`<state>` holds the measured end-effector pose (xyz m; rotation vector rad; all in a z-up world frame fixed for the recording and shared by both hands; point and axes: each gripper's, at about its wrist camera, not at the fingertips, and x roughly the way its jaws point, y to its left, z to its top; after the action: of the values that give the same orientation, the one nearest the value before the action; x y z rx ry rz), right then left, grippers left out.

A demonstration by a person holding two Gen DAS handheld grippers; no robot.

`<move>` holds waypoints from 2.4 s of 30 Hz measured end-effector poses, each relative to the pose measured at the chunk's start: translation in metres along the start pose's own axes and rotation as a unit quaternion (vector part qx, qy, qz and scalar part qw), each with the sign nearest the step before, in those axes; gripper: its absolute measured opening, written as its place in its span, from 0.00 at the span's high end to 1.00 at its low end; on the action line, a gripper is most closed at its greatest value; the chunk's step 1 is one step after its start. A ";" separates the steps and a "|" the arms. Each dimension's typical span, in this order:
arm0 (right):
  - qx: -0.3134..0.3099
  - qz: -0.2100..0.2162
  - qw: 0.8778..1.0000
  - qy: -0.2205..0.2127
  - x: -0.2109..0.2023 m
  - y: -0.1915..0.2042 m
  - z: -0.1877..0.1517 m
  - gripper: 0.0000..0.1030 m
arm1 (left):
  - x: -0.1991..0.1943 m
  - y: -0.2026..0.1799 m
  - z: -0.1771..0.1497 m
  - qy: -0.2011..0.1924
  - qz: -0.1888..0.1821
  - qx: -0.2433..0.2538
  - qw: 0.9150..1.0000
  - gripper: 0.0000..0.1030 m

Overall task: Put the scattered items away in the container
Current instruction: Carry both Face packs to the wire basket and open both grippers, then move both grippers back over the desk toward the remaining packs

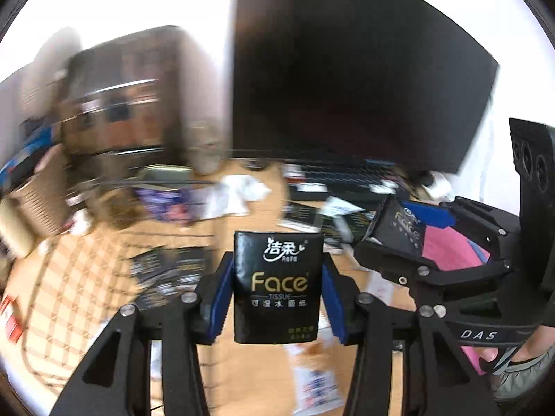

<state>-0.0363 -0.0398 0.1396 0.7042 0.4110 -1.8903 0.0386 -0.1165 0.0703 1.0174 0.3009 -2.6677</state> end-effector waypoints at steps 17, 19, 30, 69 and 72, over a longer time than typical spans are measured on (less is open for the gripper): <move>-0.099 0.137 0.985 0.037 0.091 0.139 0.036 0.39 | -0.032 0.130 -0.041 0.008 0.122 -0.119 0.985 0.49; -0.087 0.138 0.986 0.030 0.094 0.136 0.035 0.39 | -0.029 0.128 -0.043 0.013 0.121 -0.117 0.986 0.45; -0.073 0.124 0.989 0.023 0.090 0.127 0.038 0.32 | -0.031 0.128 -0.044 0.005 0.119 -0.124 0.985 0.37; 0.140 -0.074 0.987 0.031 -0.028 -0.119 -0.087 0.32 | 0.100 -0.133 -0.012 0.093 -0.106 0.113 0.984 0.37; 0.148 -0.086 0.984 0.047 -0.018 -0.136 -0.094 0.32 | 0.119 -0.134 -0.010 0.104 -0.094 0.108 0.984 0.37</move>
<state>-0.1277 0.0827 0.0740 0.9848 0.2597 -2.1123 -0.0835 -0.0085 -0.0039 1.4033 0.1568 -2.8127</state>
